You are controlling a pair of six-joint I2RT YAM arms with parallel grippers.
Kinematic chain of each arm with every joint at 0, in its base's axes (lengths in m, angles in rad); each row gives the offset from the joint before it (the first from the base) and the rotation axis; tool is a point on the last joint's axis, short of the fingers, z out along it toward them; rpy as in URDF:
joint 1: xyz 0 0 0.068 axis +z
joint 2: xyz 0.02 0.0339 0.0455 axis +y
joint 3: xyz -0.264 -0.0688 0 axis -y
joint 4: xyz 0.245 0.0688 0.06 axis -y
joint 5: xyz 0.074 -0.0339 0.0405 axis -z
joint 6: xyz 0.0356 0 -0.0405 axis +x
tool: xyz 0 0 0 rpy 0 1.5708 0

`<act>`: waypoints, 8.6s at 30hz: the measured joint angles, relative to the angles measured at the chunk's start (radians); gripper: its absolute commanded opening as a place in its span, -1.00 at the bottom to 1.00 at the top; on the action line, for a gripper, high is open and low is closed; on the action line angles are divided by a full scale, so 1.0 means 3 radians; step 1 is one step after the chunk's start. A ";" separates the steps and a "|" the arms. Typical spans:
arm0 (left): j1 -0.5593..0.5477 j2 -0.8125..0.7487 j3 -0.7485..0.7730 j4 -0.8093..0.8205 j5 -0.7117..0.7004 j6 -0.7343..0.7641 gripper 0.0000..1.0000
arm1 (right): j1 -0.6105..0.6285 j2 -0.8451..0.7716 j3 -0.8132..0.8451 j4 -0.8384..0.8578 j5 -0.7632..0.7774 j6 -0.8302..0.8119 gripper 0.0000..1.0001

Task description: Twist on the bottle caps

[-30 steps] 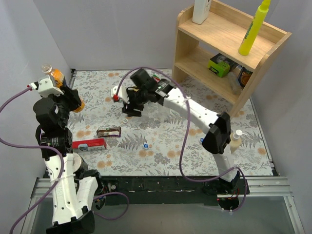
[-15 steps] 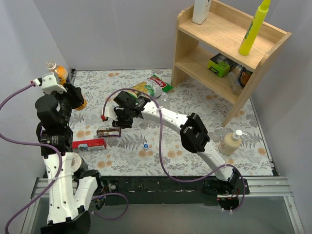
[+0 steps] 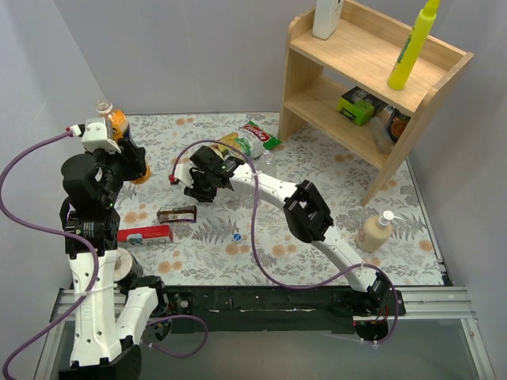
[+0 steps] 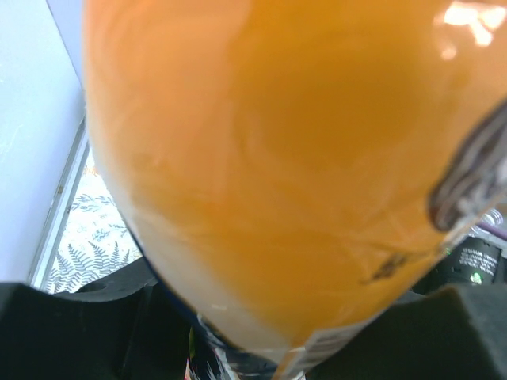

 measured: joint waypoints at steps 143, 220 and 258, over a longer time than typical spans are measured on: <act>-0.2138 0.0299 -0.1492 0.0576 0.1481 0.1990 -1.00 | -0.0426 -0.3862 -0.2290 -0.0223 -0.1525 -0.0065 -0.62; -0.2188 0.0610 -0.1592 0.1171 0.0849 0.1492 -1.00 | -0.0603 -0.3863 -0.2345 -0.0696 -0.1035 0.0267 0.61; -0.2225 0.1208 -0.0898 -0.0242 0.1603 0.3031 -1.00 | -0.0453 -0.3755 -0.2185 -0.1389 -0.1521 -0.2775 0.19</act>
